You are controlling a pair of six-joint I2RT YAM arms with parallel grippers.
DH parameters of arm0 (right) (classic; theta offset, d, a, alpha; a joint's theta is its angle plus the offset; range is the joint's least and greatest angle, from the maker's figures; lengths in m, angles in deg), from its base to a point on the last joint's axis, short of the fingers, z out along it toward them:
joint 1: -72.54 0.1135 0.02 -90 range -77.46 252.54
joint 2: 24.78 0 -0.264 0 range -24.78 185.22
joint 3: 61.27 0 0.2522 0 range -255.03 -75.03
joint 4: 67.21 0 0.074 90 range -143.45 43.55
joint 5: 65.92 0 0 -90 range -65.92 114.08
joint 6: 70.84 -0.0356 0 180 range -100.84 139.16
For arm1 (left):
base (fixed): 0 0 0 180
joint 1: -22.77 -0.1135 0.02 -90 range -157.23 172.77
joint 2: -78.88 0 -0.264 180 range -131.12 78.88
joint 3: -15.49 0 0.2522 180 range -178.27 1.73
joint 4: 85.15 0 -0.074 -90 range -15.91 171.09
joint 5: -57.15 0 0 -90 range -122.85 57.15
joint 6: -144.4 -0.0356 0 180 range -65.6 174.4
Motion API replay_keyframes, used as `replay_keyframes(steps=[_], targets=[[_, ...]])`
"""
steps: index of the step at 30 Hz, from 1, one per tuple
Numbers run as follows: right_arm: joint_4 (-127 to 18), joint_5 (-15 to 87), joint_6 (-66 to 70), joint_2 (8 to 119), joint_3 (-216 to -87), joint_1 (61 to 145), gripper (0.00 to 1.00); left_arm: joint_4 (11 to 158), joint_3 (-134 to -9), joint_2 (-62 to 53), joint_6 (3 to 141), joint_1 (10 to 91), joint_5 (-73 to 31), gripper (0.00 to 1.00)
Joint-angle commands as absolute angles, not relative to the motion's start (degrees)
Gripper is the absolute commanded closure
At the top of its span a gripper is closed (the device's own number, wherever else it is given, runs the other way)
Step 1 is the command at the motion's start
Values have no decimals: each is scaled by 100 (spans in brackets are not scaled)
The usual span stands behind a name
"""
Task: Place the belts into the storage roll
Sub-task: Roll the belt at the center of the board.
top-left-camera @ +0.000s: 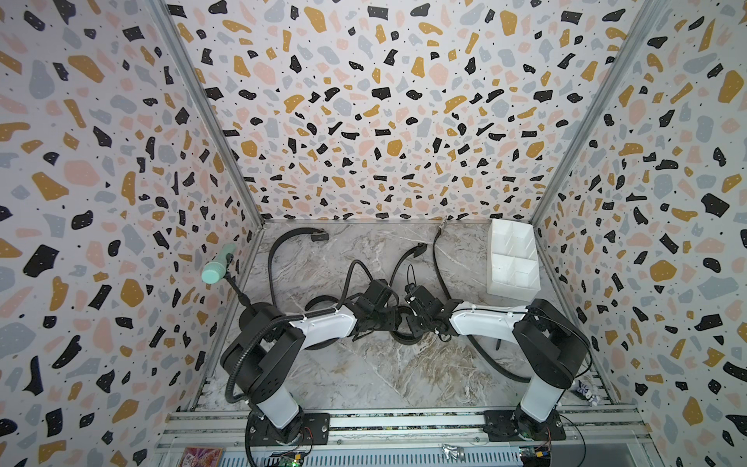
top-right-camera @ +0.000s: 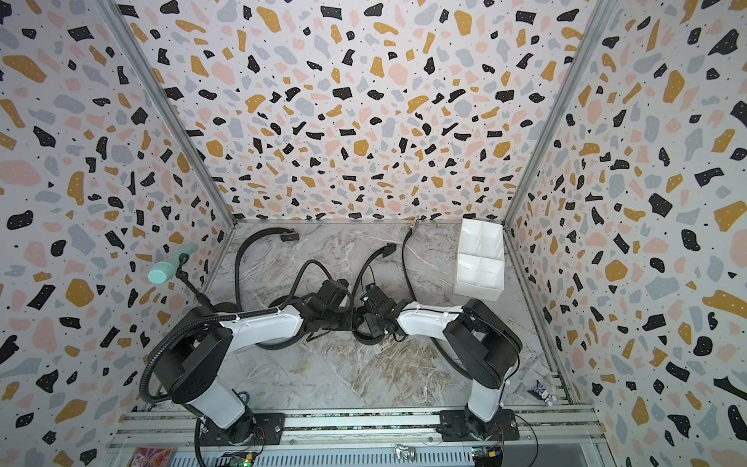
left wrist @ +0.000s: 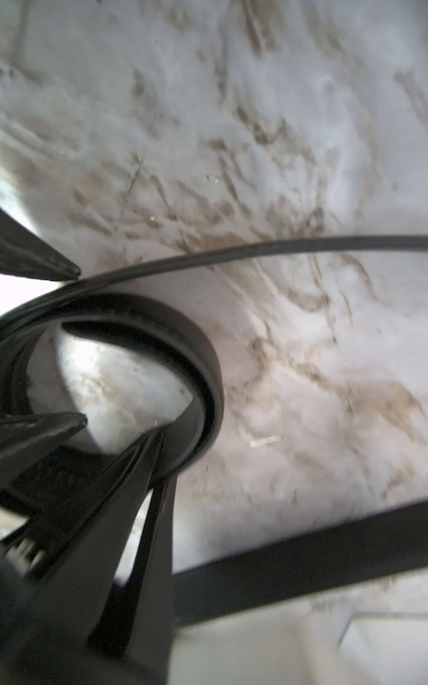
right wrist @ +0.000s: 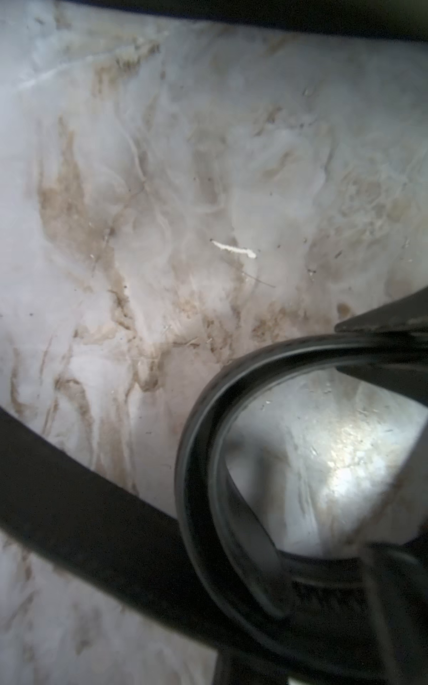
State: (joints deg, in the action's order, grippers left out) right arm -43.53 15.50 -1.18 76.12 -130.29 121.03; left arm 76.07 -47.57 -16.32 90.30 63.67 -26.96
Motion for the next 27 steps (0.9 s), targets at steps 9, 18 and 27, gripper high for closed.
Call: replay_keyframes(steps=[9,18,27], targets=[[-3829,2263,-97,7861,-12820,12211,97,7632,-5138,-2047,8868,6425,-3430,64],[-3777,2297,-97,7909,-12919,12237,96,7596,-5263,-2340,8559,6547,-3569,94],[-3596,2882,-189,7454,-12932,11948,62,7207,-4971,-2167,8112,6731,-4177,100]])
